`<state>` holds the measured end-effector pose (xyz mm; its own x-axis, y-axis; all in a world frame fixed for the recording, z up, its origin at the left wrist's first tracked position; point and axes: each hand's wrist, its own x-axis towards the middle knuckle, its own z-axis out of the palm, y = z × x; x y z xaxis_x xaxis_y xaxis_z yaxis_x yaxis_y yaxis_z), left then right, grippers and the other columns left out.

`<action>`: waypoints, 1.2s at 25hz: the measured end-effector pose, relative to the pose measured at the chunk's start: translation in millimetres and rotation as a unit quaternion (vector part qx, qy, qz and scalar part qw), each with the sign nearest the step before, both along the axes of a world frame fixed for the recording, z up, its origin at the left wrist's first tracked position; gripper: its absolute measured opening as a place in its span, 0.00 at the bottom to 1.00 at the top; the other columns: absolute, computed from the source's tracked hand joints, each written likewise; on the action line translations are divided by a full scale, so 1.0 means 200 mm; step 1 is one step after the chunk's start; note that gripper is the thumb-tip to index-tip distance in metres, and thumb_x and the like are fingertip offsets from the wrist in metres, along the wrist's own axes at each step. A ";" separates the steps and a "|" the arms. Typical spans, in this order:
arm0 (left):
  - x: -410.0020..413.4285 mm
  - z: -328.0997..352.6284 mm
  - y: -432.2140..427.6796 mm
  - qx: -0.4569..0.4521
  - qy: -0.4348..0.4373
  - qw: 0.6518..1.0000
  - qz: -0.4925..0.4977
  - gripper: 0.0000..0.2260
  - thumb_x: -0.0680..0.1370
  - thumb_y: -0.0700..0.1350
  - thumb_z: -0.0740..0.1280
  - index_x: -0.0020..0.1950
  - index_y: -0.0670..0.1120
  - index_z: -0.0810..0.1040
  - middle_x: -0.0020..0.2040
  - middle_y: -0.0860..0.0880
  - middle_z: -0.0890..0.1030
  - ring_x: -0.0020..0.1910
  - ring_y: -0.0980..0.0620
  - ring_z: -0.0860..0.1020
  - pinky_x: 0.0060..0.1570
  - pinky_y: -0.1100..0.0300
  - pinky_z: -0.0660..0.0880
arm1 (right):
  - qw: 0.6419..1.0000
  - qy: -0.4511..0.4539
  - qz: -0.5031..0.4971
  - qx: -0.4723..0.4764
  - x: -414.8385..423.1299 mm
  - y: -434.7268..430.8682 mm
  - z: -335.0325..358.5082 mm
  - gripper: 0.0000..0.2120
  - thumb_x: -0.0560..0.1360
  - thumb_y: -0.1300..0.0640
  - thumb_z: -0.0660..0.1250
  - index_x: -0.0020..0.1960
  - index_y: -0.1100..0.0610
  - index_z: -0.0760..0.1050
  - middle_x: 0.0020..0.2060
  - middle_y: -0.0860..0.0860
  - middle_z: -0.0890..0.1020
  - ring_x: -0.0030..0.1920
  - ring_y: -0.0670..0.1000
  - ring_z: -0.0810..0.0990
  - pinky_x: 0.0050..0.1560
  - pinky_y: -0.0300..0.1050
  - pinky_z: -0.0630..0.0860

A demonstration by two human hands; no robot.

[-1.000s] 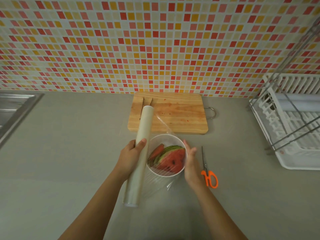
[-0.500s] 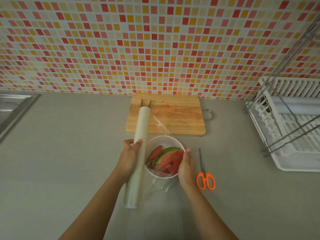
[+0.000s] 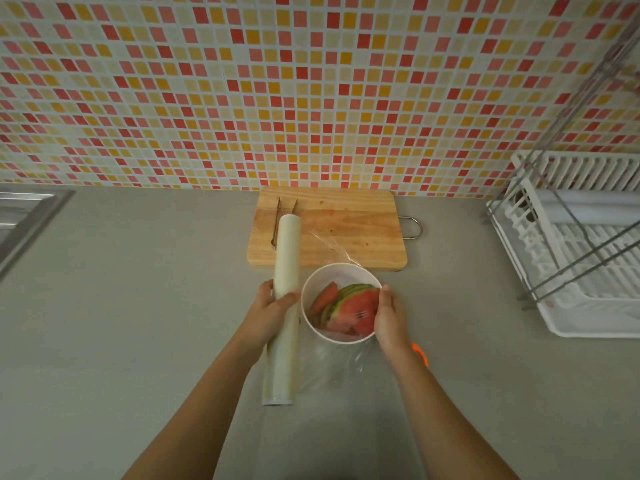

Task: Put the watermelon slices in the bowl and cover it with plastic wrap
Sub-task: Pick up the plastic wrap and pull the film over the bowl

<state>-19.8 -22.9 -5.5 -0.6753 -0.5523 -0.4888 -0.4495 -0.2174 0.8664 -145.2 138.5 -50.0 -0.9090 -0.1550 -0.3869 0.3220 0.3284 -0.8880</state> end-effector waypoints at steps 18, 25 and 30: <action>0.20 -0.01 0.05 0.107 -0.032 0.994 -0.003 0.27 0.67 0.45 0.74 0.62 0.42 0.69 0.49 0.39 0.81 0.40 0.46 0.81 0.39 0.53 0.78 | 0.998 0.056 -0.021 0.021 -0.02 -0.02 -0.02 0.23 0.81 0.50 0.49 0.59 0.66 0.74 0.57 0.63 0.77 0.59 0.61 0.75 0.60 0.51 0.69; 0.28 0.00 0.13 0.104 -0.055 0.993 0.018 0.19 0.76 0.48 0.68 0.63 0.45 0.68 0.51 0.40 0.80 0.38 0.47 0.82 0.34 0.56 0.79 | 0.997 0.069 -0.029 0.014 -0.01 -0.03 -0.01 0.23 0.81 0.51 0.49 0.58 0.66 0.74 0.57 0.63 0.78 0.60 0.62 0.75 0.54 0.45 0.66; 0.32 -0.03 0.16 0.011 -0.095 0.995 -0.002 0.16 0.76 0.56 0.65 0.59 0.49 0.71 0.53 0.44 0.78 0.48 0.42 0.81 0.34 0.53 0.80 | 0.997 0.069 -0.031 0.019 -0.01 -0.02 -0.02 0.23 0.81 0.51 0.48 0.59 0.66 0.74 0.59 0.63 0.77 0.60 0.62 0.74 0.58 0.48 0.67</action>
<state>45.1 9.3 -12.3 -0.5710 -0.5375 -0.6205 -0.6061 -0.2338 0.7603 -147.6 133.5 -53.4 -0.9615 -0.0838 -0.2618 0.2182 0.3463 -0.9124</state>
